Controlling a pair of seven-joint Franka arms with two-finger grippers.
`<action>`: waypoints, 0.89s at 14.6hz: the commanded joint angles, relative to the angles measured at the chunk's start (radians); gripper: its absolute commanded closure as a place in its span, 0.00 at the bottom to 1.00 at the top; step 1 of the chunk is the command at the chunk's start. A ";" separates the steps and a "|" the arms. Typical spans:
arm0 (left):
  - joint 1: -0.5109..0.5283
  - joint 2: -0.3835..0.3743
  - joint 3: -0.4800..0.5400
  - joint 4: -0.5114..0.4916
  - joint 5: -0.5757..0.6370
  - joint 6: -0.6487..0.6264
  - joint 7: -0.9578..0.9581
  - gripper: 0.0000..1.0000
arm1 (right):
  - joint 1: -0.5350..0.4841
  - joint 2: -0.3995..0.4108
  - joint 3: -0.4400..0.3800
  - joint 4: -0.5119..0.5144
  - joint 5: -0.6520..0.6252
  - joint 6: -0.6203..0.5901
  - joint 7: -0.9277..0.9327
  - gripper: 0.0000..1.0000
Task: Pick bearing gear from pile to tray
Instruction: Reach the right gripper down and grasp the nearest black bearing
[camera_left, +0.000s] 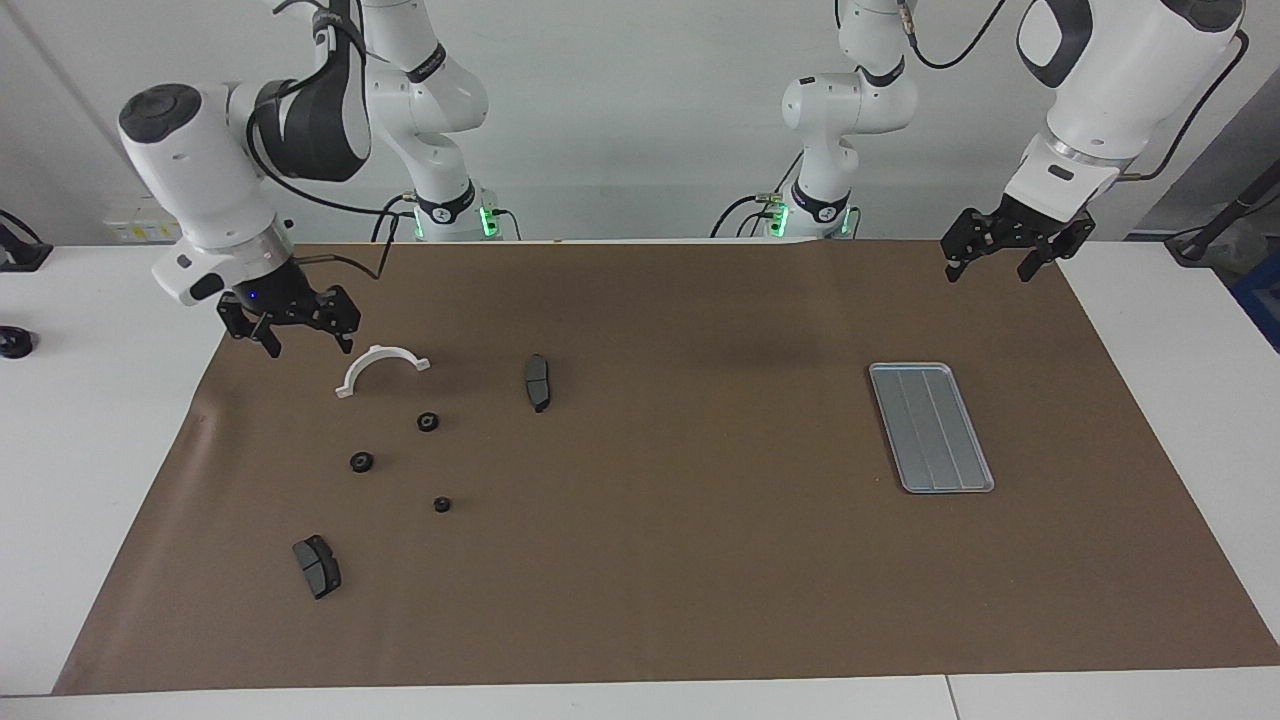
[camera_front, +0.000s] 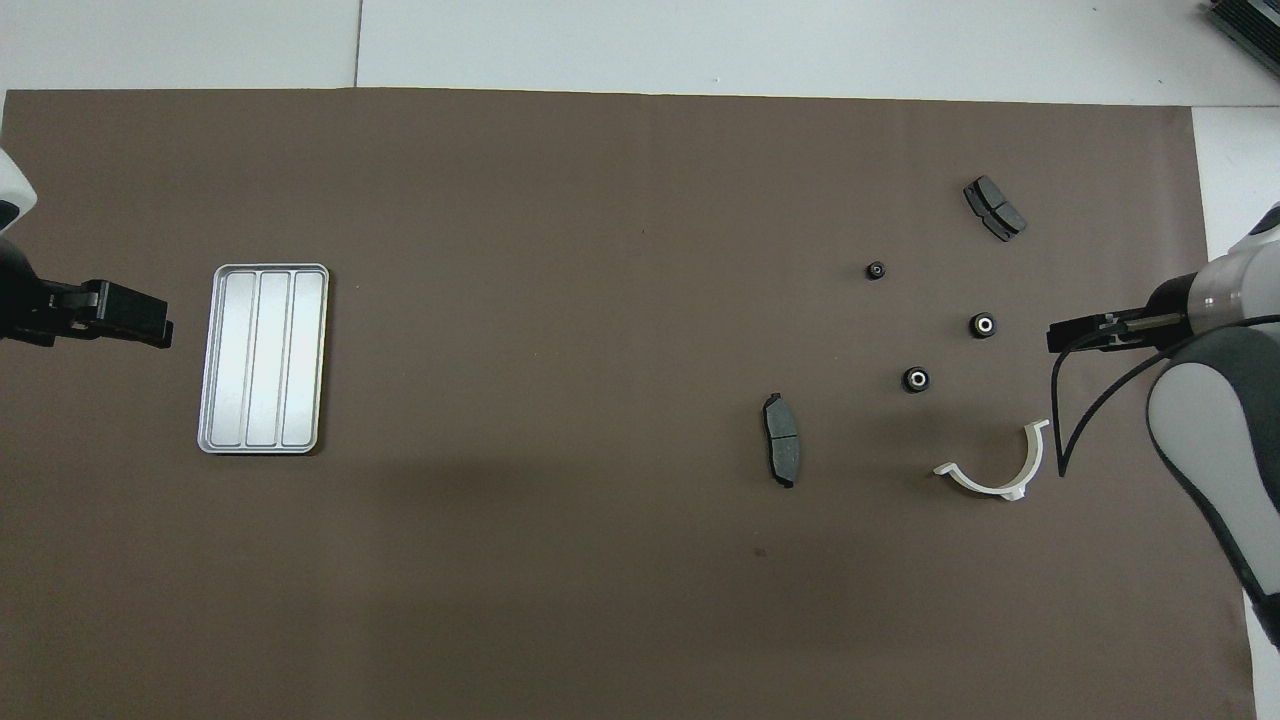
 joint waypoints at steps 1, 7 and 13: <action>-0.010 -0.030 0.008 -0.038 -0.002 0.012 0.001 0.00 | -0.015 0.104 0.006 -0.002 0.017 0.111 -0.076 0.00; -0.010 -0.030 0.008 -0.038 0.000 0.014 -0.001 0.00 | 0.005 0.221 0.009 -0.066 0.019 0.349 -0.077 0.00; -0.012 -0.030 0.008 -0.038 0.007 0.015 0.001 0.00 | 0.011 0.295 0.014 -0.076 0.023 0.438 -0.068 0.00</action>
